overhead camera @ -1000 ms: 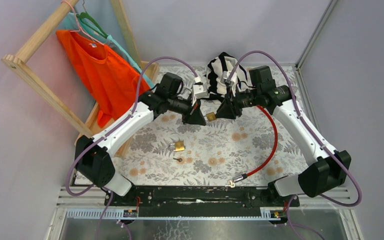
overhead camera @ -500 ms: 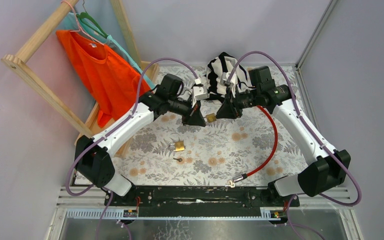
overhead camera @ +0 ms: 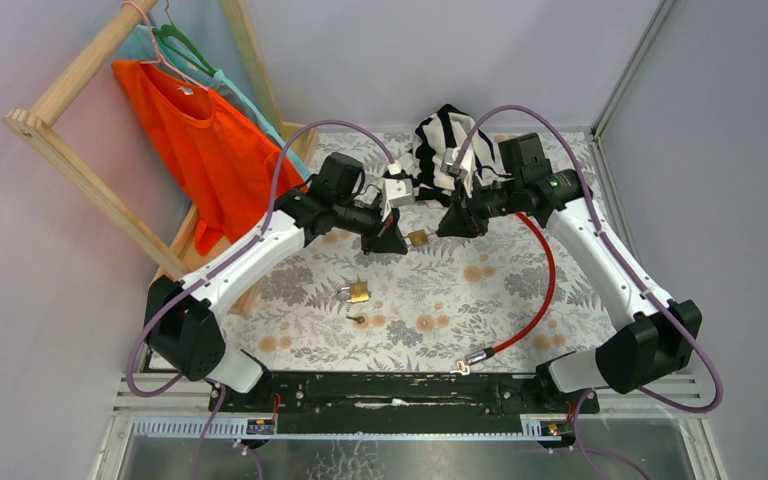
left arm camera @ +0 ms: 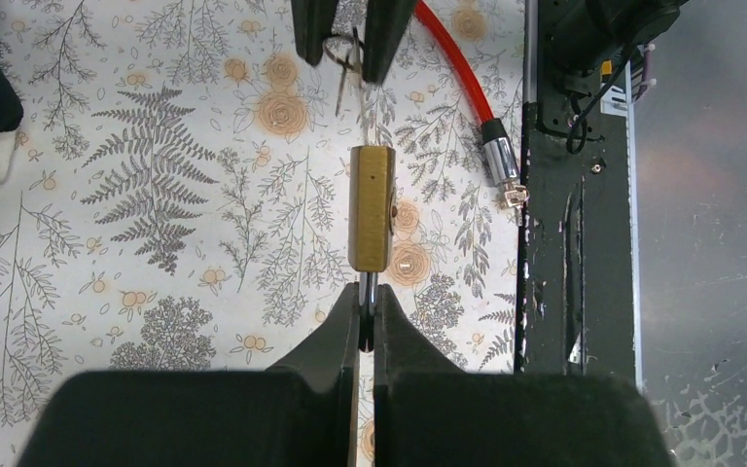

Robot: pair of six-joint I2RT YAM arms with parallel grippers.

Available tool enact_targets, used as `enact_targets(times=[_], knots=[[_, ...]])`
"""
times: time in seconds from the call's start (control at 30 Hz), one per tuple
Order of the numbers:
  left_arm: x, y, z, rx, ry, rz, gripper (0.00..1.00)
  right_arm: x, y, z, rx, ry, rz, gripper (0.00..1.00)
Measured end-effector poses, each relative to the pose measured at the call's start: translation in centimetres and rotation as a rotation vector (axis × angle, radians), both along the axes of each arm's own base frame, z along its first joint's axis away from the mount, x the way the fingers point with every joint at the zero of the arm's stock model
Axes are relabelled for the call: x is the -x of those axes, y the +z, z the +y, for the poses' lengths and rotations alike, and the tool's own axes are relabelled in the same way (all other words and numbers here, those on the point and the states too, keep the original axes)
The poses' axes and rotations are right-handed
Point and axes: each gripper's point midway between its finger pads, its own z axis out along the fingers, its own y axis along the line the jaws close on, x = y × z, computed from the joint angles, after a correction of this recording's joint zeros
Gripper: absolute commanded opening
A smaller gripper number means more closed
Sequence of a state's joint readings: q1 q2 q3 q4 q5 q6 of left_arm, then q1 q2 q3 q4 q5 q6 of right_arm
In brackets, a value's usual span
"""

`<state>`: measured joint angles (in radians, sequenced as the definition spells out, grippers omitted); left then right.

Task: Lock with the key
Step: Lock the lock, then place the key at the center of the board.

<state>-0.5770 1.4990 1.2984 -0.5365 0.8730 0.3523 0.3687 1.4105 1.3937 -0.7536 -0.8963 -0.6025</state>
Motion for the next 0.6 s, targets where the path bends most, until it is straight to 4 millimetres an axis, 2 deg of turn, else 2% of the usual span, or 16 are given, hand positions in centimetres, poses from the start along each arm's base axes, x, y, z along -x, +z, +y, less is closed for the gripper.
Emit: enact_targets(times=[0.23, 0.47, 0.6], knots=[[-0.3, -0.4, 0.3, -0.017, 0.011, -0.022, 0.00, -0.9, -0.6, -1.6, 0.050, -0.048, -0.021, 0.00], [-1.0, -0.7, 0.6, -0.042, 0.043, -0.045, 0.00, -1.2, -0.5, -2.4, 0.065, -0.074, -0.045, 0.00], [-2.3, -1.0, 1.3, -0.069, 0.116, -0.041, 0.00, -0.5, -2.1, -2.5, 0.068, -0.085, -0.028, 0.00]])
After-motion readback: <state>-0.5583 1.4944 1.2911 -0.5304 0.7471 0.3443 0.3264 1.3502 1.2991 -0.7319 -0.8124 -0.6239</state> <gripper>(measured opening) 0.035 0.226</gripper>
